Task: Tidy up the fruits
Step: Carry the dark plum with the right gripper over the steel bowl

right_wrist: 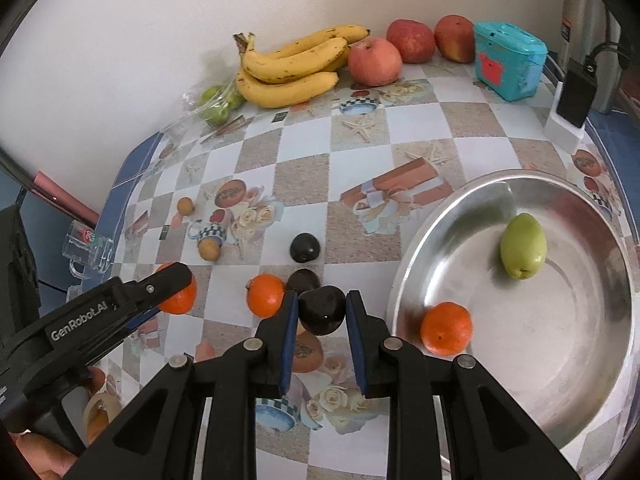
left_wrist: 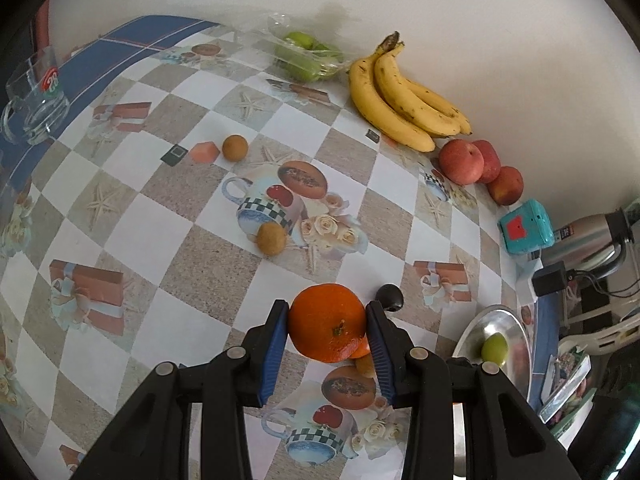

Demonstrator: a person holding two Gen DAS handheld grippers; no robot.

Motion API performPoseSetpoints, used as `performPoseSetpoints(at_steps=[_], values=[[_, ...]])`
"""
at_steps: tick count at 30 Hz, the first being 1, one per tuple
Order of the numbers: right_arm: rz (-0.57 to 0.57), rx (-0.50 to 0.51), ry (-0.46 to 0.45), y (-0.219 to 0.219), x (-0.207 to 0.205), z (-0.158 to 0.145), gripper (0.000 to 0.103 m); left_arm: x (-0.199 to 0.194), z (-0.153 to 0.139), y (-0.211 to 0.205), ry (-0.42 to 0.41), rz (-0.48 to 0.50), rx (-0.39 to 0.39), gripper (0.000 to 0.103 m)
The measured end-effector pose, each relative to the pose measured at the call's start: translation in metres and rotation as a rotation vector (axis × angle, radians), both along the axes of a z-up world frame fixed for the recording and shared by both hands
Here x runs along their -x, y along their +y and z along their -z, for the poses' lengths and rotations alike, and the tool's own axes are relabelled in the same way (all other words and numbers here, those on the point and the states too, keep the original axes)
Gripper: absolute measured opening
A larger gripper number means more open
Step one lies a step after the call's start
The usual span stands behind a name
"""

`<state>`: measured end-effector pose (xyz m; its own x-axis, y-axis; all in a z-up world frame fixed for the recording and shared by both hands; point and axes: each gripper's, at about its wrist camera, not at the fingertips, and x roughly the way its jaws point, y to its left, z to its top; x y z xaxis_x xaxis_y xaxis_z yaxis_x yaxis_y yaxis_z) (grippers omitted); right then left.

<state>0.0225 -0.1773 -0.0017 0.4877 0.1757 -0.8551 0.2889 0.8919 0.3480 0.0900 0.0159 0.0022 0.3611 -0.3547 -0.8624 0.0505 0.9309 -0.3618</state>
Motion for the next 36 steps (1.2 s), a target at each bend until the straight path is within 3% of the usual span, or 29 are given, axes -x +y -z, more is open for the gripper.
performPoseSetpoints(at_steps=[14,26,32,36], values=[[0.217,0.031,0.037,-0.074,0.03,0.002,0.025,0.017,-0.006,-0.039,-0.023,0.121,-0.021,0.042],[0.43,0.056,0.06,-0.132,0.072,0.004,0.025,0.06,-0.01,-0.111,-0.035,0.364,-0.023,0.042],[0.476,0.12,0.064,-0.142,0.083,-0.006,0.025,0.08,-0.005,-0.142,-0.009,0.472,-0.013,0.042],[0.477,0.122,0.051,-0.144,0.086,-0.011,0.025,0.087,0.003,-0.156,-0.013,0.509,-0.051,0.042]])
